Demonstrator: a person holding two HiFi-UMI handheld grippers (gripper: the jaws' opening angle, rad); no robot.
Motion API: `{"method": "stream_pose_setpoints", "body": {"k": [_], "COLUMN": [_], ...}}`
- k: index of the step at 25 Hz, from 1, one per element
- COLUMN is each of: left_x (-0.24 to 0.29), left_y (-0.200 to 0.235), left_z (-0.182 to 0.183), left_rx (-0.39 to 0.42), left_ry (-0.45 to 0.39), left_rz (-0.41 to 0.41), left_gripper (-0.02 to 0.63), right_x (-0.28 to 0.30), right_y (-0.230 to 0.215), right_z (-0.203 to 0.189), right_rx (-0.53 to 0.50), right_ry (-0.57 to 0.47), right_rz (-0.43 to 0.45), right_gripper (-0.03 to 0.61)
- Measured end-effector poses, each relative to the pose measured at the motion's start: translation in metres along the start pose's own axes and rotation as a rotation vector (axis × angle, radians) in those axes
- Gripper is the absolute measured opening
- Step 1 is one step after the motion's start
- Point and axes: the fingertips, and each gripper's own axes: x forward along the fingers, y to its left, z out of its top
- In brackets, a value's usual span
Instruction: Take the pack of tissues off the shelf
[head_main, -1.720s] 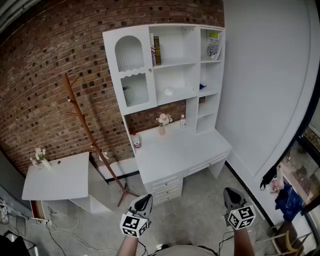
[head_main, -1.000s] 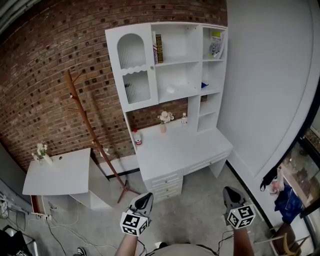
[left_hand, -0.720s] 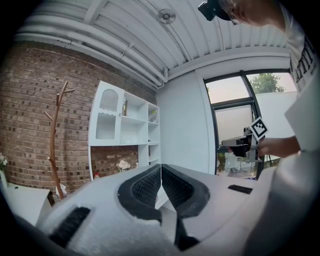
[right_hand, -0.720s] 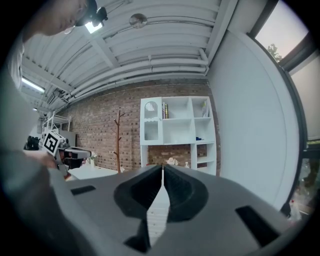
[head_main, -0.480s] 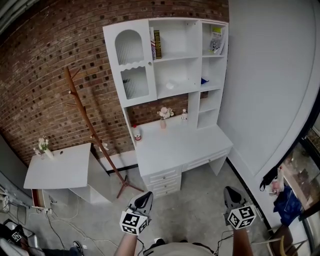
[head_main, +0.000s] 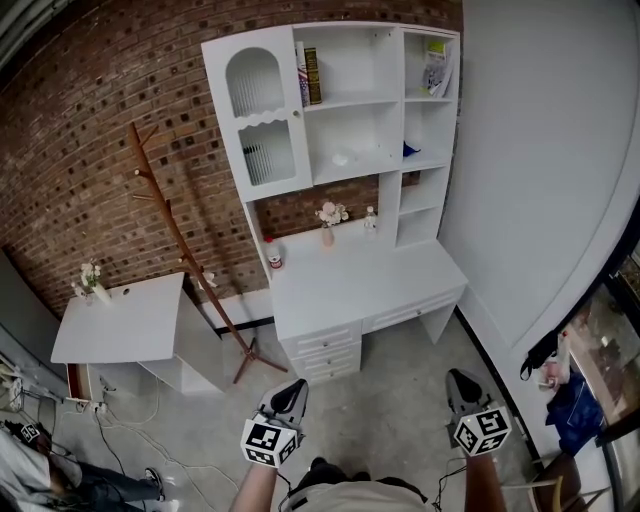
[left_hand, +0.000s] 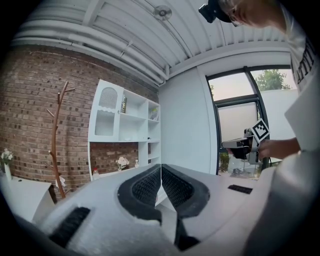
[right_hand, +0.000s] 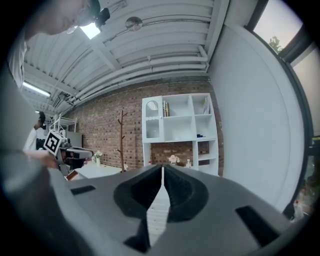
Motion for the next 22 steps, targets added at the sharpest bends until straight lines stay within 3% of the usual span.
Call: {"method": "stream_pose_setpoints", "body": {"k": [11, 22], "left_x": [0.026, 0.086], "left_y": [0.004, 0.048], "left_z": [0.006, 0.017], "left_rx": [0.009, -0.004], "left_ry": [-0.014, -0.036], "left_rz": [-0.003, -0.032], "left_gripper": [0.026, 0.026], "right_x": [0.018, 0.076], "right_y": [-0.015, -0.036], "right_z": [0.001, 0.02], "right_rx": [-0.004, -0.023], "right_ry": [0.005, 0.006], "right_rz": [0.002, -0.036], "right_gripper": [0.034, 0.034]}}
